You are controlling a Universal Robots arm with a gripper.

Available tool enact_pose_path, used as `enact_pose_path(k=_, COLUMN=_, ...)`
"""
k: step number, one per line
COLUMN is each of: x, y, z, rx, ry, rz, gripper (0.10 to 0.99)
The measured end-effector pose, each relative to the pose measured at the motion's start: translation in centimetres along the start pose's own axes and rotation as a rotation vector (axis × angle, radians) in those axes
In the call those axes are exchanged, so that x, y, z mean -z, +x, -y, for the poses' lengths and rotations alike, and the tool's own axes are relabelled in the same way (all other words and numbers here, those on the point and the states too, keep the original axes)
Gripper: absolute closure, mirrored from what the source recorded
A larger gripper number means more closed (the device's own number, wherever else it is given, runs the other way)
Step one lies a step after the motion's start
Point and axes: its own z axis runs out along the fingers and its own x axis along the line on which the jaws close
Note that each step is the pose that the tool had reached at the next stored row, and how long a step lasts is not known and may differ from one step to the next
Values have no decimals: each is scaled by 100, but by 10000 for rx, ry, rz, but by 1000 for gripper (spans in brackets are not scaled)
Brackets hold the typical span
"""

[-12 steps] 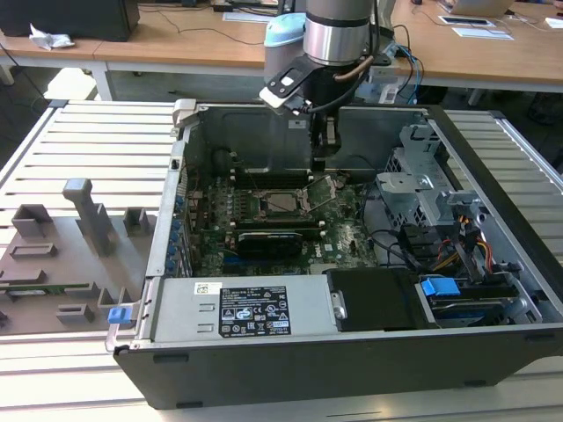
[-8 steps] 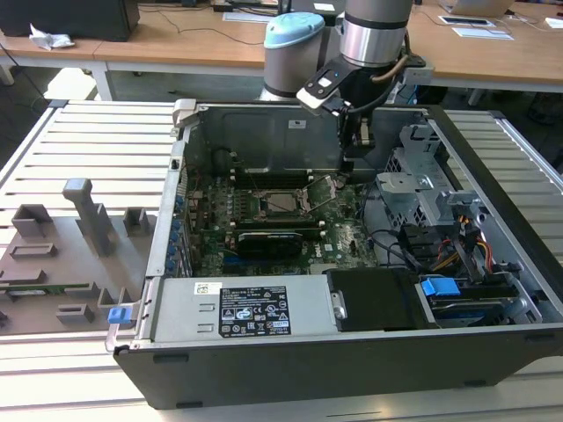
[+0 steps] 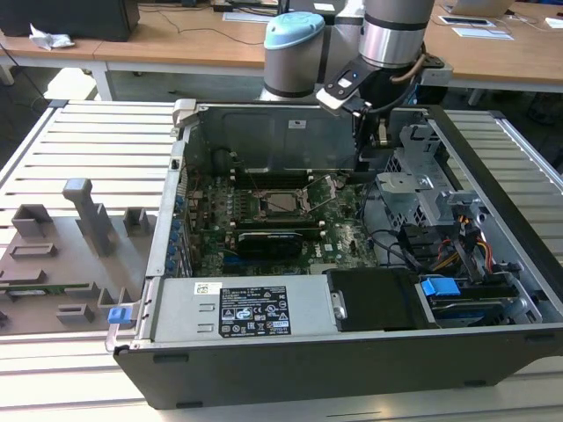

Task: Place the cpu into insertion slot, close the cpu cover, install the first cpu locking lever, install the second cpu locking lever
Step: 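Close the cpu cover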

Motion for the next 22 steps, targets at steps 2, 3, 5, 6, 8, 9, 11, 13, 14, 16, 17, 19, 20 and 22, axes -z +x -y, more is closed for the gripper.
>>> enact_pose_path(k=2, x=-1, y=0, z=-29, rx=2, ry=0, rz=0, gripper=980)
enact_pose_path(k=3, x=-1, y=0, z=-50, rx=1, ry=1, rz=3, gripper=980)
enact_pose_path(k=5, x=-3, y=-1, z=-93, rx=0, ry=1, rz=2, gripper=980)
enact_pose_path(k=6, x=-3, y=-1, z=-108, rx=1, ry=2, rz=3, gripper=980)
enact_pose_path(k=8, x=-23, y=0, z=-114, rx=1, ry=2, rz=3, gripper=980)
enact_pose_path(k=9, x=-37, y=1, z=-113, rx=0, ry=2, rz=3, gripper=980)
enact_pose_path(k=11, x=-53, y=1, z=-112, rx=2, ry=2, rz=4, gripper=980)
enact_pose_path(k=13, x=-80, y=2, z=-119, rx=9, ry=194, rz=2, gripper=980)
enact_pose_path(k=14, x=-82, y=3, z=-126, rx=11, ry=274, rz=1, gripper=980)
enact_pose_path(k=16, x=-85, y=3, z=-127, rx=12, ry=327, rz=-4, gripper=980)
enact_pose_path(k=17, x=-88, y=4, z=-122, rx=14, ry=326, rz=-34, gripper=980)
enact_pose_path(k=19, x=-94, y=5, z=-89, rx=13, ry=326, rz=-79, gripper=980)
enact_pose_path(k=20, x=-100, y=5, z=-77, rx=13, ry=327, rz=-84, gripper=980)
enact_pose_path(k=22, x=-122, y=6, z=-64, rx=14, ry=327, rz=-82, gripper=980)
